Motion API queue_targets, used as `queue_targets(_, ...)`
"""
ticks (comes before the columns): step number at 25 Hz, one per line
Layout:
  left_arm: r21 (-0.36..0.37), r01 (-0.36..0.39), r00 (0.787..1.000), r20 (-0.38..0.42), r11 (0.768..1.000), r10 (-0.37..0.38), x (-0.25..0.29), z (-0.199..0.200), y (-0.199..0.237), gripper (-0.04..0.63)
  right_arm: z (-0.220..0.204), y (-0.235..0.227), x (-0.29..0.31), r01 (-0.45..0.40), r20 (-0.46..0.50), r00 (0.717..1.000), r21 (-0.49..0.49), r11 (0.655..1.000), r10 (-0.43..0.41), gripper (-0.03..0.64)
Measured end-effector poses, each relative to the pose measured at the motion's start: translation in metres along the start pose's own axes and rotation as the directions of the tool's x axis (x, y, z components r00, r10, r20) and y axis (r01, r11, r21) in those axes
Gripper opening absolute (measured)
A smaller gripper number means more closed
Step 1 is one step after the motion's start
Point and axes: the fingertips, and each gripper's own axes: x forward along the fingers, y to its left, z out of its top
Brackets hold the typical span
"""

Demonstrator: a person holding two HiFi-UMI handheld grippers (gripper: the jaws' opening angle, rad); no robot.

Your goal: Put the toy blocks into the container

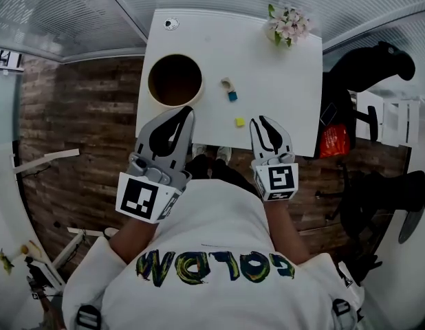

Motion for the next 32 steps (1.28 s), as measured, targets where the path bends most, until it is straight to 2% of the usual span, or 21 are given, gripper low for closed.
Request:
queue_targets(8,0.004,-0.028,1.0,-0.014,1.0,0.028,-0.01,-0.014,0.018,0.014,-0.095,-0.002,0.047,0.005,-0.165,0.986,-0.005,1.0,-0.005,0.134)
queue_targets(19,-0.018,-0.039,0.998,-0.048,0.999,0.038,-0.018,-0.035,0.026,0.014,-0.207,-0.001,0.097,0.009,-0.363,0.932,-0.018,1.0,-0.015,0.181)
queue_targets(28,-0.029,-0.063,0.995,-0.077,0.998,0.06,-0.024,-0.047,0.036,0.014,-0.257,0.005,0.116,0.008,-0.452,0.892,0.002,1.0,-0.006,0.192)
queue_targets(32,-0.033,-0.064,0.995,-0.082,0.997,0.062,-0.024,-0.049,0.038,0.014,-0.267,0.008,0.119,0.0,-0.443,0.897,0.015,1.0,0.006,0.15)
